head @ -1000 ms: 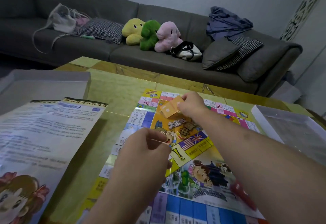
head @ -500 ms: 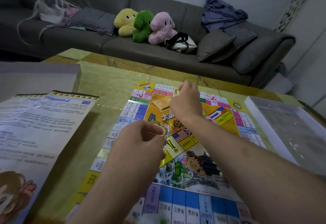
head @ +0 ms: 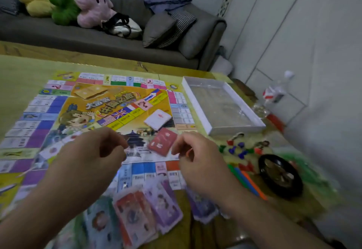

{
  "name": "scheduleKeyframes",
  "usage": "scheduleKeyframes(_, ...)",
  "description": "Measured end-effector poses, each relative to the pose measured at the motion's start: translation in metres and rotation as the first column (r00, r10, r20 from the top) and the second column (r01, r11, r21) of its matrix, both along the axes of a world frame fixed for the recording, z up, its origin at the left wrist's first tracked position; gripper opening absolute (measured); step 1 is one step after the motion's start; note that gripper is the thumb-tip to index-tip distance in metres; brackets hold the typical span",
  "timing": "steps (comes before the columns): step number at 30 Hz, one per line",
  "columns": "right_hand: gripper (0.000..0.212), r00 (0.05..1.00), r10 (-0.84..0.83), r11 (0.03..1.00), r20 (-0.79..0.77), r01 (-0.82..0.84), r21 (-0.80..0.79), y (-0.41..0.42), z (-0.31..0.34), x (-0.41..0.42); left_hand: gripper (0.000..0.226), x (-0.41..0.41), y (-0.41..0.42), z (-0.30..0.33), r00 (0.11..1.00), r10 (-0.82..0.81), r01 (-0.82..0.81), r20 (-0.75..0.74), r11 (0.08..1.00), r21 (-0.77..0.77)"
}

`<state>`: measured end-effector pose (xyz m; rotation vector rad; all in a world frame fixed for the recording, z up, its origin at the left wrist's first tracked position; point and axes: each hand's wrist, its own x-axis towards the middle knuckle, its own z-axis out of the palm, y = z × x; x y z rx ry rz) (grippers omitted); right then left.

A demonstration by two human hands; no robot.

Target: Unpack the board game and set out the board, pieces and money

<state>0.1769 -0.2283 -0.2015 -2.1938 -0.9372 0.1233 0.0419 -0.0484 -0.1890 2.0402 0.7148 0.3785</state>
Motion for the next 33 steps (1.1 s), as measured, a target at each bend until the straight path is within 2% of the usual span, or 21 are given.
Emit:
scheduleKeyframes(4,0.029,0.986,-0.162,0.985,0.024,0.163,-0.055,-0.073,-0.001,0.012,0.018,0.008,-0.036,-0.006,0.996,-0.068,0.062,0.061,0.993,0.097)
scheduleKeyframes(7,0.03,0.948,-0.309,0.945,0.076,0.315,-0.087,-0.128,0.008,0.029,0.023,0.014,-0.063,-0.004,0.989,-0.116,0.104,0.087,0.986,0.132)
scheduleKeyframes(9,0.03,0.899,-0.426,0.888,0.102,0.437,-0.145,-0.167,0.016,0.045,0.024,0.02,-0.082,-0.001,0.983,-0.161,0.148,0.088,0.979,0.14)
scheduleKeyframes(11,0.037,0.857,-0.502,0.812,0.114,0.512,-0.278,-0.2,0.02,0.066,0.023,0.023,-0.097,0.001,0.976,-0.204,0.191,0.081,0.971,0.144)
scheduleKeyframes(12,0.047,0.845,-0.521,0.765,0.122,0.525,-0.373,-0.214,0.02,0.077,0.023,0.025,-0.103,0.002,0.971,-0.222,0.209,0.085,0.968,0.136)
scheduleKeyframes(14,0.085,0.843,-0.529,0.682,0.098,0.49,-0.543,-0.233,0.016,0.094,0.026,0.029,-0.115,0.0,0.964,-0.252,0.241,0.086,0.963,0.12)
scheduleKeyframes(16,0.124,0.84,-0.54,0.644,0.044,0.447,-0.622,-0.24,0.009,0.106,0.03,0.032,-0.123,-0.004,0.958,-0.276,0.267,0.077,0.957,0.116)
scheduleKeyframes(17,0.136,0.843,-0.538,0.639,0.027,0.428,-0.64,-0.241,0.005,0.111,0.03,0.034,-0.125,-0.007,0.958,-0.279,0.27,0.071,0.957,0.109)
scheduleKeyframes(24,0.151,0.862,-0.503,0.622,0.053,0.404,-0.671,-0.24,-0.01,0.121,0.02,0.045,-0.136,-0.02,0.951,-0.305,0.301,0.05,0.951,0.076)
scheduleKeyframes(28,0.134,0.872,-0.482,0.689,0.089,0.439,-0.576,-0.239,-0.009,0.117,0.02,0.048,-0.136,-0.023,0.944,-0.328,0.326,0.029,0.944,0.049)
scheduleKeyframes(33,0.141,0.878,-0.463,0.725,0.127,0.457,-0.515,-0.239,0.01,0.102,0.019,0.049,-0.133,-0.023,0.944,-0.33,0.329,0.025,0.944,0.013)
